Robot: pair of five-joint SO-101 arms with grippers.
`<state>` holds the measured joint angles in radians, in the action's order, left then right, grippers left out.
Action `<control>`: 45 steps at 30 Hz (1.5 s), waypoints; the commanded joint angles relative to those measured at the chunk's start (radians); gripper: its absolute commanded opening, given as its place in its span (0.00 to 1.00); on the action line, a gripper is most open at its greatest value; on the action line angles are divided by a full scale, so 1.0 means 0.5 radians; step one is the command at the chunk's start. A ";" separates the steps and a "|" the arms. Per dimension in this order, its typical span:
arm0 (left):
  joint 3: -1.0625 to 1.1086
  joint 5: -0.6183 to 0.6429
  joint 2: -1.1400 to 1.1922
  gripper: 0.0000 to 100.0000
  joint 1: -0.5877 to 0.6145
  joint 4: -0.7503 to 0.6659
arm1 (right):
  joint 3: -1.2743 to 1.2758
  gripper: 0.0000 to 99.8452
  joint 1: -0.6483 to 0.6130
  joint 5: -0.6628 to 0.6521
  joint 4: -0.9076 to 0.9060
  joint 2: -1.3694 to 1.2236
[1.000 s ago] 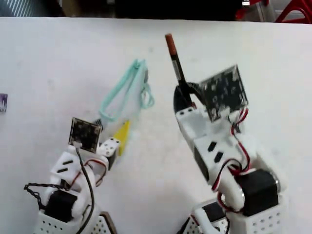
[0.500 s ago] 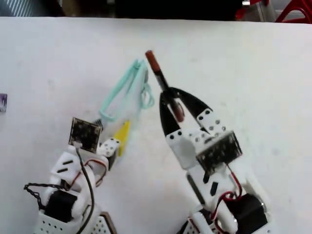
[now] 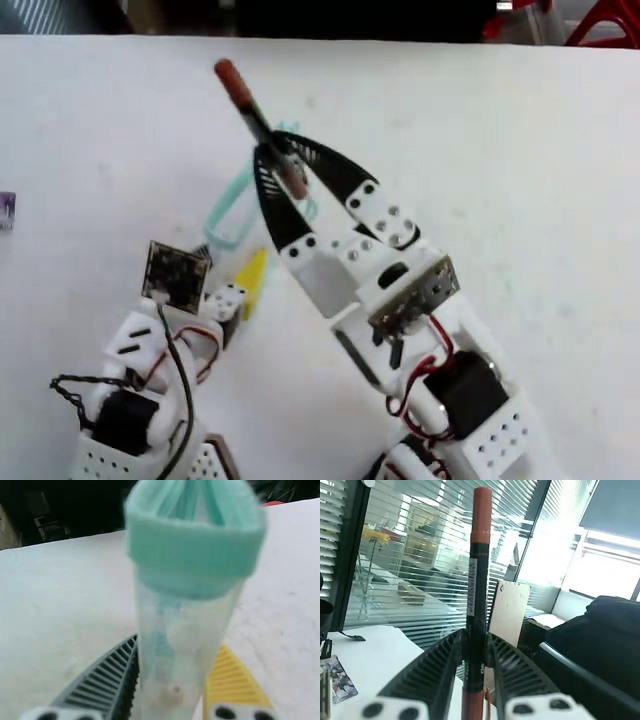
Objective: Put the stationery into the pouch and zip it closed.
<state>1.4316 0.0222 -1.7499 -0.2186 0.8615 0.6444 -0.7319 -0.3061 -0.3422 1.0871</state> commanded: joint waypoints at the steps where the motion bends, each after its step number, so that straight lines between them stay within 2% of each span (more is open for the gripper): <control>1: 0.000 -0.018 0.020 0.19 -0.017 -0.058 | -0.252 0.02 -0.087 -0.021 0.060 -0.133; 6: 0.000 -0.018 0.020 0.19 -0.017 -0.061 | -0.356 0.02 -0.219 -0.021 0.063 -0.256; 17: 0.000 -0.018 0.020 0.19 -0.017 -0.064 | -0.264 0.02 -0.207 -0.018 0.087 -0.539; 26: -0.003 -0.018 0.020 0.19 -0.014 -0.064 | -0.040 0.02 -0.032 -0.018 0.471 -0.744; 45: -0.006 -0.018 0.020 0.19 -0.014 -0.064 | 0.399 0.02 -0.038 -0.028 0.456 -0.272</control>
<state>1.4316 0.0222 -1.7499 -0.2202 0.8615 0.8255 -0.7641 -0.3076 -0.1304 0.9045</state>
